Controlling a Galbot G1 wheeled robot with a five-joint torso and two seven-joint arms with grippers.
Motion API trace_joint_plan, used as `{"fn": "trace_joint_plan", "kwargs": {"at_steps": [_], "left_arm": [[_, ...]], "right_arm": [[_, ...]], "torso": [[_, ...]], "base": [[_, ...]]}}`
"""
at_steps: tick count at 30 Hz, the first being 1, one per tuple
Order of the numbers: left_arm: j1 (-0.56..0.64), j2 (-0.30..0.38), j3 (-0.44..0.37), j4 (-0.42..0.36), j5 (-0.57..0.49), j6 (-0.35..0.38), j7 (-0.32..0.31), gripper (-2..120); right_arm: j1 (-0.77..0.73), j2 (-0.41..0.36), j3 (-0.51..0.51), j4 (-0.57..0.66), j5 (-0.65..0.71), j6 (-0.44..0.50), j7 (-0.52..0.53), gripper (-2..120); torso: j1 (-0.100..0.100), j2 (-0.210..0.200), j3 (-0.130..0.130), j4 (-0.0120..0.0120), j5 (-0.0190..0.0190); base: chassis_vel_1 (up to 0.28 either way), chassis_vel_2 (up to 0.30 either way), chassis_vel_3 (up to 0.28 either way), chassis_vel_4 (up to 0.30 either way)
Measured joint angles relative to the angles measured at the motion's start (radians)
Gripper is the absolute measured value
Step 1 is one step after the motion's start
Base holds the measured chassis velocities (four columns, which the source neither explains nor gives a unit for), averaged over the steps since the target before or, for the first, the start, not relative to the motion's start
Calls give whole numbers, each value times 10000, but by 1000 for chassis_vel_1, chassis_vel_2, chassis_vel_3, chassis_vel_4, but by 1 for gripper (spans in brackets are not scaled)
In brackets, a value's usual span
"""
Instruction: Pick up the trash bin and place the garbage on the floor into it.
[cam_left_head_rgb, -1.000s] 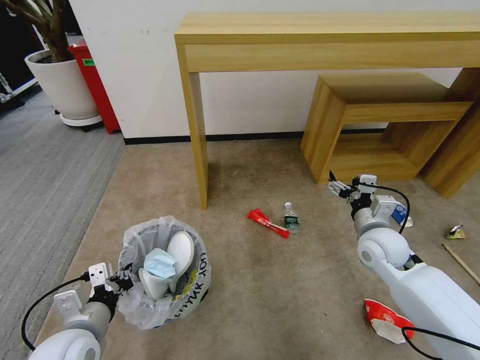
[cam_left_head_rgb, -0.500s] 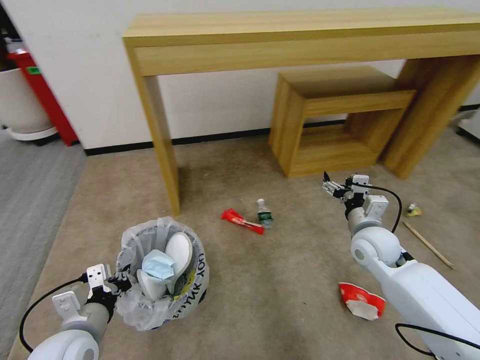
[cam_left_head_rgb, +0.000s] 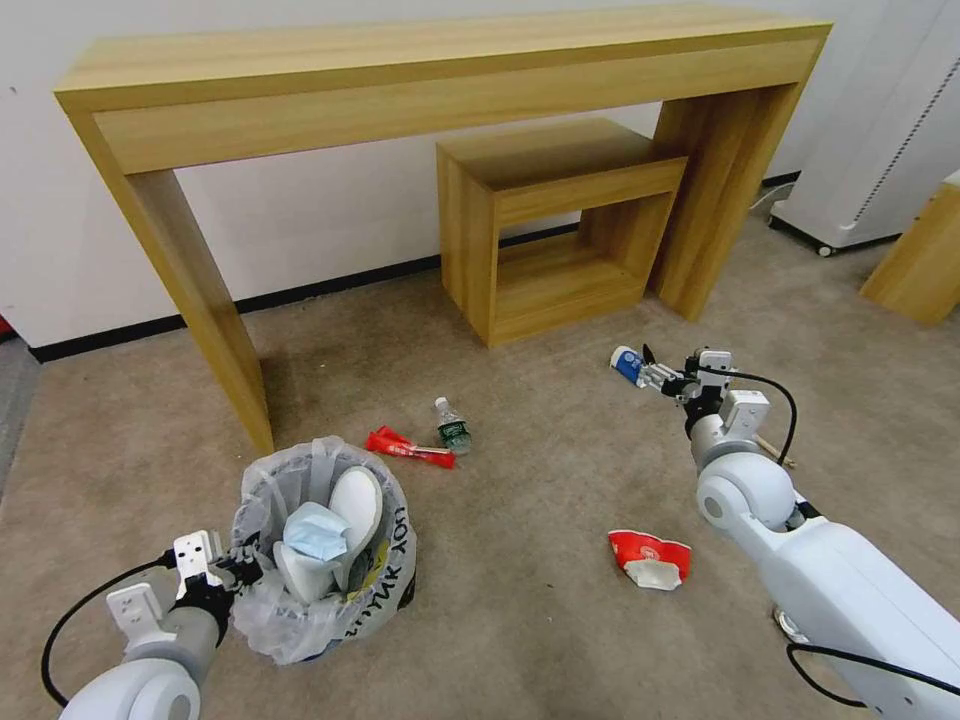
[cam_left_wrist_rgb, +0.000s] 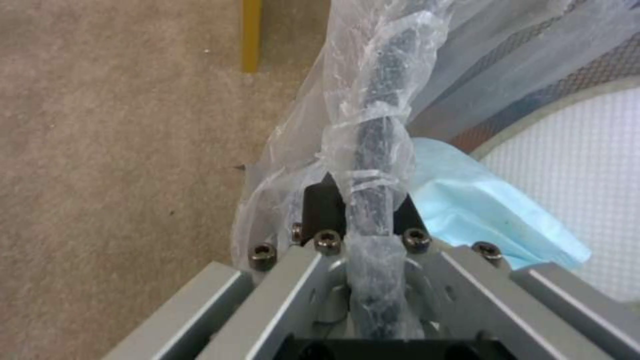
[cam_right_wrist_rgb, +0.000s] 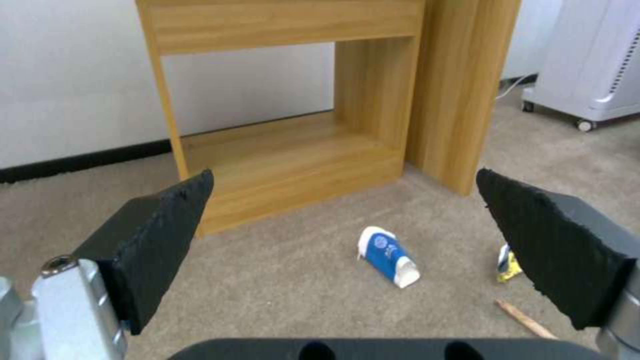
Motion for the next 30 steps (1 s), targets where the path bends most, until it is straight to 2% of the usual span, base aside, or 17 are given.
{"fn": "trace_joint_plan", "kwargs": {"at_steps": [12, 23, 26, 27, 30], "left_arm": [[92, 74, -43, 13, -117, 230, -39, 0], [145, 151, -34, -33, -173, 260, -51, 0], [136, 109, -7, -83, -170, 261, -49, 0], [136, 109, -7, -83, -170, 261, -49, 0], [148, 11, 37, -94, -108, 261, -42, 0]], "right_arm": [[-125, -128, -98, 120, 395, -299, 141, 100], [-495, -814, 56, 575, 1320, -997, -69, 100], [-543, -1316, -285, 485, 720, -594, -1196, 100], [-543, -1316, -285, 485, 720, -594, -1196, 100], [-476, -1930, -868, 244, -395, 185, -2465, 100]], "torso": [[1, 0, 0, -2, 0], [1, 0, 0, -4, 1], [0, 1, -1, -4, 0], [0, 1, -1, -4, 0], [1, 0, 0, -4, 3]], "base": [[0, 0, 0, 0], [0, 0, 0, 0], [0, 0, 0, 0], [0, 0, 0, 0], [0, 0, 0, 0]]}}
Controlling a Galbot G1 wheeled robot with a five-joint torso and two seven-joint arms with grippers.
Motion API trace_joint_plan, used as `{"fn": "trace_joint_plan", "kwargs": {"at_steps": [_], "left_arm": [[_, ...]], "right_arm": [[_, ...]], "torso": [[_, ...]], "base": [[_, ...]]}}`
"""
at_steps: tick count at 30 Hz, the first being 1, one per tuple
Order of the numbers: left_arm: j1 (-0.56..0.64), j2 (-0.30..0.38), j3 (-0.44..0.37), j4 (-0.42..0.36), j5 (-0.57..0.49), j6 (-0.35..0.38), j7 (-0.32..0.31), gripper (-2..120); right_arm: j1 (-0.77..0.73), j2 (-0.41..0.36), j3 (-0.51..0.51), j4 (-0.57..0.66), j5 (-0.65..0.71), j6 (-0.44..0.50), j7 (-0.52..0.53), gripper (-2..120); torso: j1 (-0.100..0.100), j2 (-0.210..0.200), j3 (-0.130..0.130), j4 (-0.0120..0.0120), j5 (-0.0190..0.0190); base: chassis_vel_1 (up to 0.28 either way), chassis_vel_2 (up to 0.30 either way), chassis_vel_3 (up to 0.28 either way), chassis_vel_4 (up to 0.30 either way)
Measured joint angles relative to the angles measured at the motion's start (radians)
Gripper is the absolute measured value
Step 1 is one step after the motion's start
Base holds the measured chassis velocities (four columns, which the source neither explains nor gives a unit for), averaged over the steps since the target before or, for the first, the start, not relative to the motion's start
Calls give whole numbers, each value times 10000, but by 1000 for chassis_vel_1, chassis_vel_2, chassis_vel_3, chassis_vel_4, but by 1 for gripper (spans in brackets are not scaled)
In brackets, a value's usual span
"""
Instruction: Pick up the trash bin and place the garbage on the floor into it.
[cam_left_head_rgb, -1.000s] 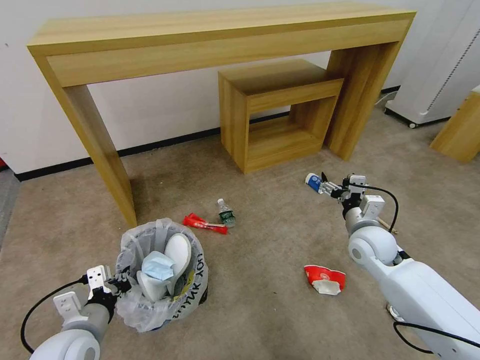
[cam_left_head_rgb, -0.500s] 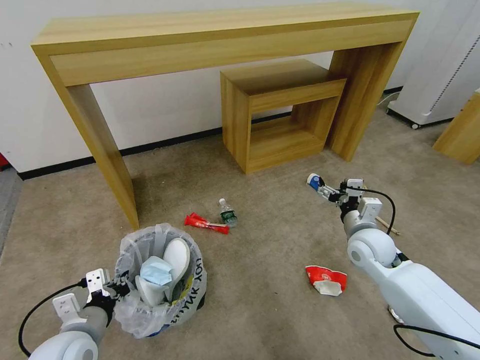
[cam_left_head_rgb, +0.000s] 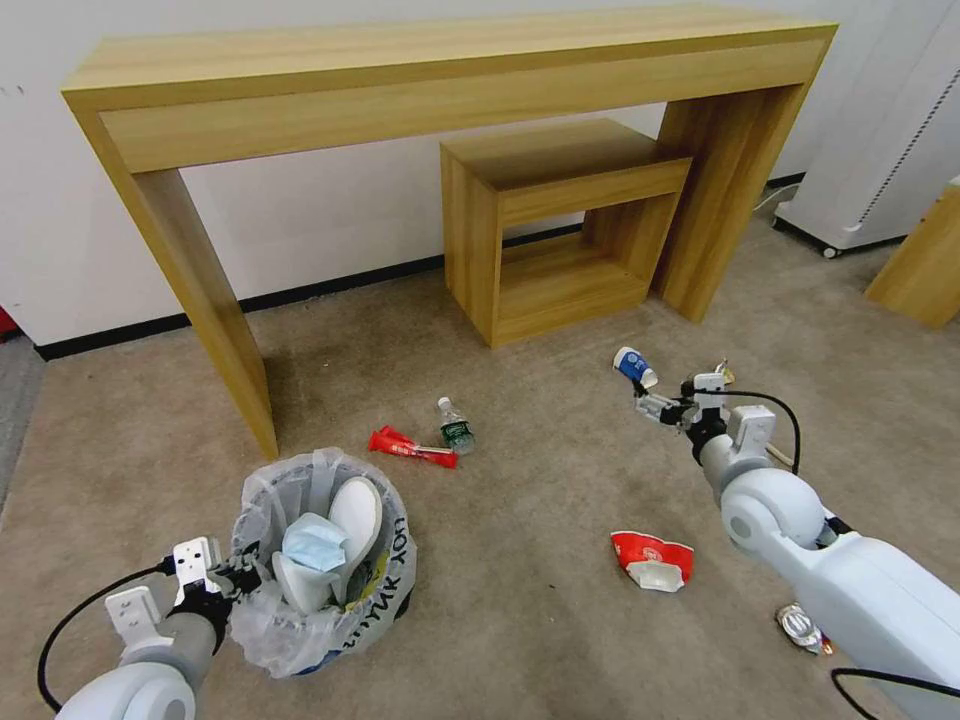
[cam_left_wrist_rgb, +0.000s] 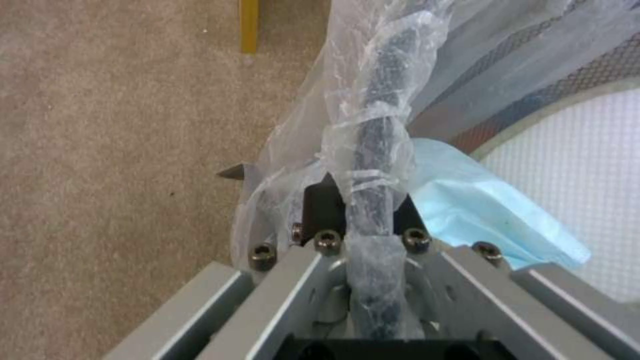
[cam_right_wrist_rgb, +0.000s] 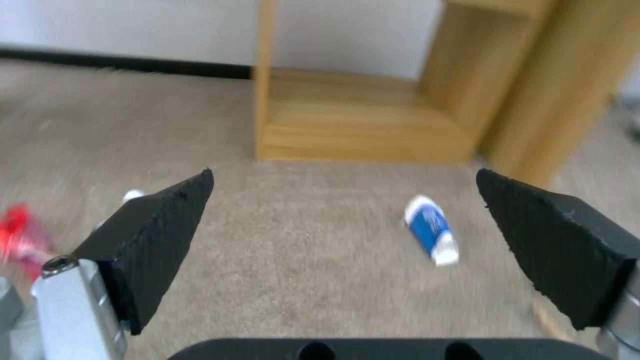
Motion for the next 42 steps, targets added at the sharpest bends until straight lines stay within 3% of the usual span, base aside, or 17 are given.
{"fn": "trace_joint_plan", "kwargs": {"at_steps": [4, 7, 12, 14, 16, 21, 31, 42], "left_arm": [[33, -52, 29, -3, 63, -12, 33, 0], [29, -58, 48, -19, 92, -31, 40, 0], [11, -58, 51, -22, 90, -50, 44, 0], [-32, -58, 78, 27, 89, -87, 49, 0], [-84, -75, 113, 81, 91, -99, 52, 0], [-186, -132, 203, 221, 125, -147, 59, 0], [-284, -144, 273, 461, 183, -212, 74, 0], [-293, -254, 306, 708, 295, -286, 90, 0]], "right_arm": [[47, -552, -366, -271, -1047, 1094, -1148, 100], [-63, -1438, -685, -552, -2146, 2459, -2742, 100], [-176, -1944, -747, -744, -2621, 3211, -3792, 100], [-197, -2386, -643, -1389, -3962, 4502, -5124, 100], [-119, -2535, -572, -1833, -4793, 5264, -5780, 100], [-5, -2649, -520, -2742, -5977, 6080, -6635, 99], [-416, -2025, -851, -4192, -6641, 6216, -6544, 93], [-250, -786, -1881, -6190, -6372, 5382, -5896, 90]], "torso": [[0, 1, 0, 1, -2], [0, 0, 0, 1, 0], [0, 1, -1, -1, -3], [0, 0, 0, -1, 0], [0, 1, 0, 0, -3], [0, 1, 0, 1, -3], [0, 1, 0, 0, 0], [-1, 1, 0, -1, -2]], "base": [[0, 0, 0, 0], [0, 0, 0, 0], [0, 0, 0, 0], [0, 0, 0, 0], [0, 0, 0, 0], [0, 0, 0, 0], [0, 0, 0, 0], [0, 0, 0, 0]]}}
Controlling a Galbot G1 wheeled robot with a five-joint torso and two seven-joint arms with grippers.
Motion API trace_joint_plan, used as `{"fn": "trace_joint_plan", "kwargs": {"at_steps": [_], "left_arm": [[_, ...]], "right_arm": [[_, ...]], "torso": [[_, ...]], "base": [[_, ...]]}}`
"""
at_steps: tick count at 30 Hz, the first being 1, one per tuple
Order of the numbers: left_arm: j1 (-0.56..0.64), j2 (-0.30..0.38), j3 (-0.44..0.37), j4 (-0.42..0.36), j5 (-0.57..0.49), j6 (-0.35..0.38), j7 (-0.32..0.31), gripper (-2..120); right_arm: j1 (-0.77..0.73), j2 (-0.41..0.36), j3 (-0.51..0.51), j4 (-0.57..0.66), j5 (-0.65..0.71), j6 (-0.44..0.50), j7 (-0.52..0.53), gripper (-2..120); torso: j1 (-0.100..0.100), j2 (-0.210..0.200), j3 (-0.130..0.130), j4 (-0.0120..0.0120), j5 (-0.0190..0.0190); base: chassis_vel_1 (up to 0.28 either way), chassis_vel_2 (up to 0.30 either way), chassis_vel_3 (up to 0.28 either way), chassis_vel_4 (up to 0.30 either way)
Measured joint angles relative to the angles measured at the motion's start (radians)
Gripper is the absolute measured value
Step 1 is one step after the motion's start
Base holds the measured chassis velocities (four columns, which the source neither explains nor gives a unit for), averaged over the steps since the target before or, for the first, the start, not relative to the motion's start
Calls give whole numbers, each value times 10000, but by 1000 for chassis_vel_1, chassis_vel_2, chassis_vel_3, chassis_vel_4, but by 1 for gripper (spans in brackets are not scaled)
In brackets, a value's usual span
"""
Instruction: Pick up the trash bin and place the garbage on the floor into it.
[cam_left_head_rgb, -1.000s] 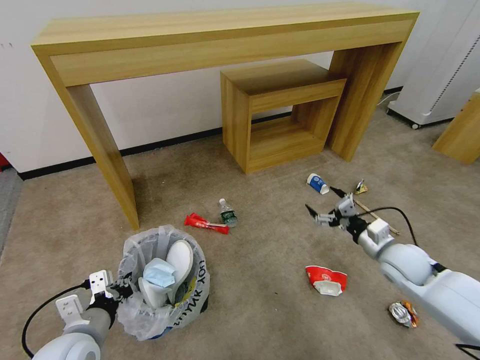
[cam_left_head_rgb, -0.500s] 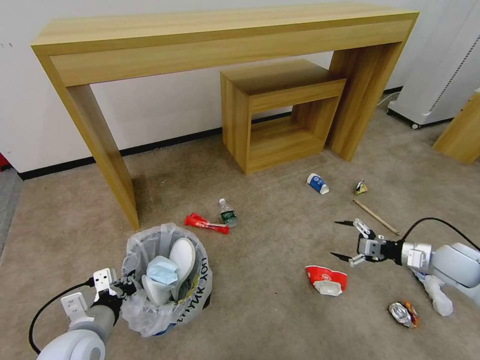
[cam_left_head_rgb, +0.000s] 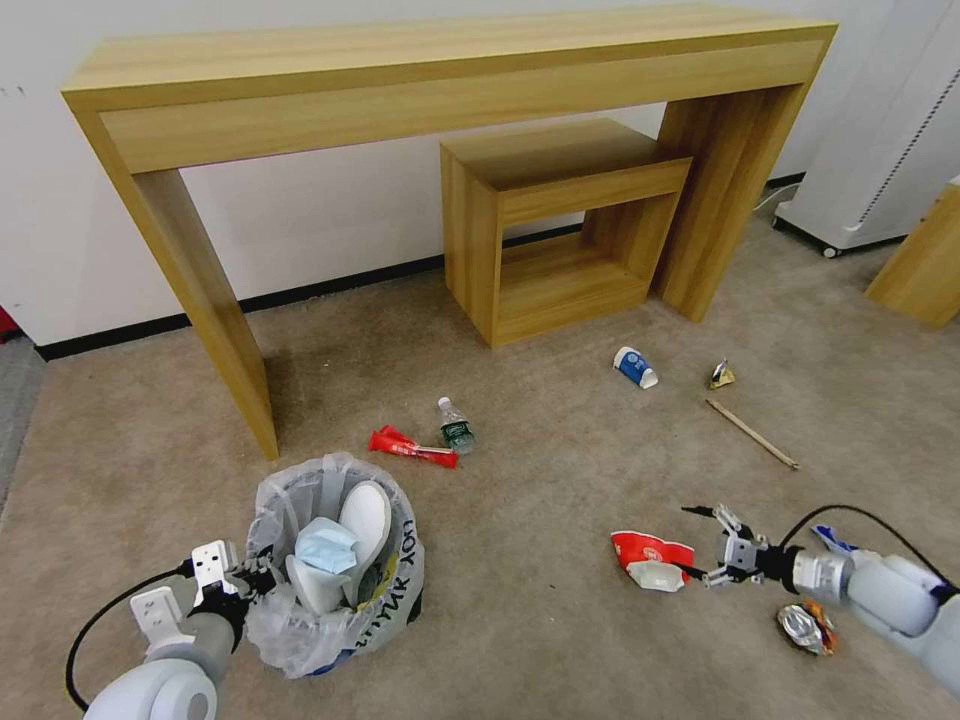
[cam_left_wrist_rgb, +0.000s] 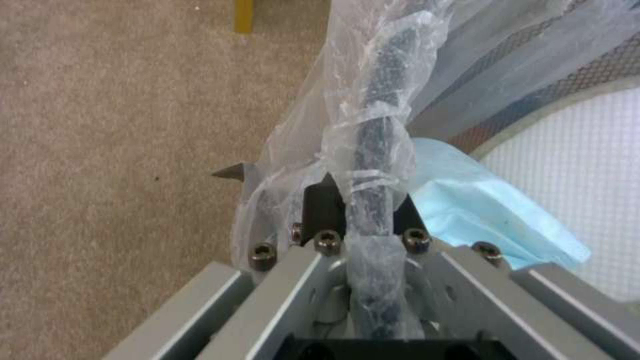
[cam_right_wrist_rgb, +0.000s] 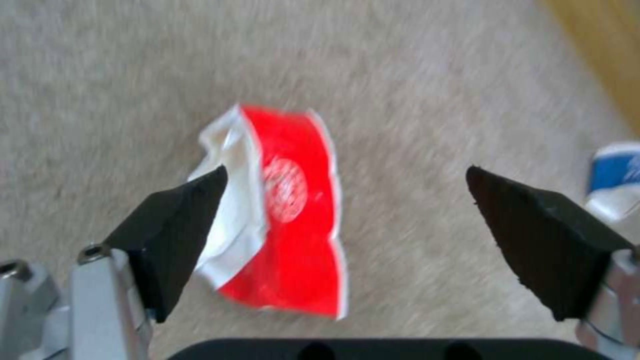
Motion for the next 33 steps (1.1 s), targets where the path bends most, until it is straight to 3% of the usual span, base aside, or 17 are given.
{"fn": "trace_joint_plan", "kwargs": {"at_steps": [3, 13, 22, 26, 29, 33], "left_arm": [[14, -32, 0, 27, 35, -36, 5, 0], [52, -97, -31, 55, 60, -106, 15, 0], [-5, -197, -15, 142, 154, -136, 18, 0], [-24, -234, 0, 185, 199, -148, 25, 0], [-23, -237, 3, 189, 205, -150, 26, 0], [-35, -232, 3, 194, 207, -152, 26, 0]], "right_arm": [[370, 583, -298, -859, -174, -24, 115, 89], [839, 1404, -684, -1622, -362, 35, 170, 84], [851, 1811, -781, -1968, -452, 136, 315, 52], [876, 1888, -763, -2109, -475, 188, 315, 41], [897, 1928, -750, -2165, -481, 206, 315, 41], [871, 2018, -677, -2228, -511, 259, 337, 28]], "torso": [[0, 0, 0, 1, 0], [0, 0, 0, 2, -1], [0, 0, 0, 1, -2], [1, 0, 0, 0, -2], [0, 0, 0, 0, -2], [0, 0, 0, 1, -2]], "base": [[0, 0, 0, 0], [0, 0, 0, 0], [0, 0, 0, 0], [0, 0, 0, 0], [0, 0, 0, 0], [0, 0, 0, 0]]}}
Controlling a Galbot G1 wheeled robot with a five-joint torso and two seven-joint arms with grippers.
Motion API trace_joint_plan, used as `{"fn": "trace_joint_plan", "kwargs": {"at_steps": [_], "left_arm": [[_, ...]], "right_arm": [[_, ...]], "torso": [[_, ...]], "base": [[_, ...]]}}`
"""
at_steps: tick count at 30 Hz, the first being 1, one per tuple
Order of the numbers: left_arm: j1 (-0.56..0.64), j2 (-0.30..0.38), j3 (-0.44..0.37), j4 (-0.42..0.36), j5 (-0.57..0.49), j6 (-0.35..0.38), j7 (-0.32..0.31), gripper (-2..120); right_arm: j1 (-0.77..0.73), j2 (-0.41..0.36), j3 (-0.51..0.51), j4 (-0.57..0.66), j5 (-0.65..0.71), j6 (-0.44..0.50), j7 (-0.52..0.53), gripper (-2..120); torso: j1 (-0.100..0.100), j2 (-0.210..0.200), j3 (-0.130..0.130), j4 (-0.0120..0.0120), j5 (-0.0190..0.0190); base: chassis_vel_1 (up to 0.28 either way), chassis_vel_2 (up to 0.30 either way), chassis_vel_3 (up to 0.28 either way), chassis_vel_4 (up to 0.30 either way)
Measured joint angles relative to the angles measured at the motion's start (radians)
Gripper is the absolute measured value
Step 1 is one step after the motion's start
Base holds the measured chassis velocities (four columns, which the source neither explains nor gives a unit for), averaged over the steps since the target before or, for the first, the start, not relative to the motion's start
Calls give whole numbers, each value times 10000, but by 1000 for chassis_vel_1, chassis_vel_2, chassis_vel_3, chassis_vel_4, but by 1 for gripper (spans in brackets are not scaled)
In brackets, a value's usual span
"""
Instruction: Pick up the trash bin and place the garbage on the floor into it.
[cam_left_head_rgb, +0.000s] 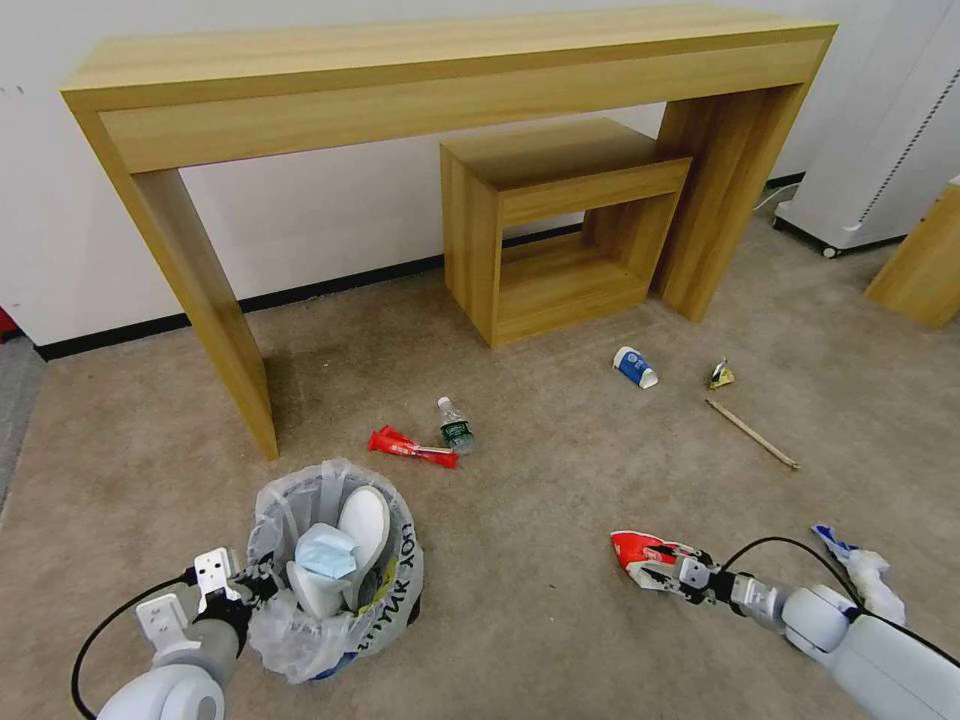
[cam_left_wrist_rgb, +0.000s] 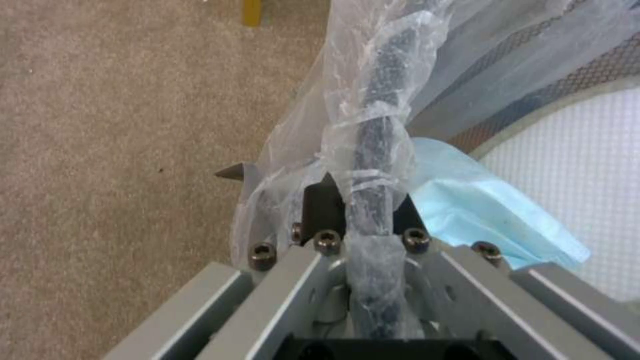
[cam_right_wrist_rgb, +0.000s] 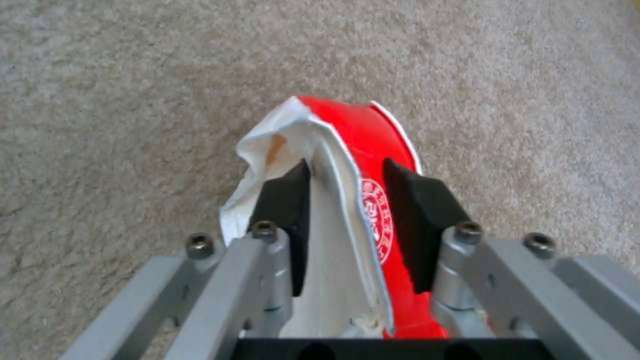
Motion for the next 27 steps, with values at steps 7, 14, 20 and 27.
{"fn": "trace_joint_plan", "kwargs": {"at_steps": [7, 14, 20, 27], "left_arm": [[-30, 3, 16, 34, 0, 0, 0, 0], [-59, 1, 66, 65, 10, -1, -4, 0], [-52, -4, 74, 66, 30, -2, -6, 0], [23, 11, 76, -44, 35, 7, -9, 0]], "right_arm": [[-118, 29, 142, 11, -14, 7, 54, 18], [-344, 56, 388, 75, 20, 46, 170, 8], [-525, -7, 601, 447, 445, 46, 290, 0], [-724, -418, 850, 2927, 3722, 66, 365, 0]], "torso": [[0, 0, 0, -1, 0], [0, 0, 0, -1, 2], [0, 0, 0, -1, 2], [0, 0, 0, -2, -3]], "base": [[0, 0, 0, 0], [0, 0, 0, 0], [0, 0, 0, 0], [0, 0, 0, 0]]}}
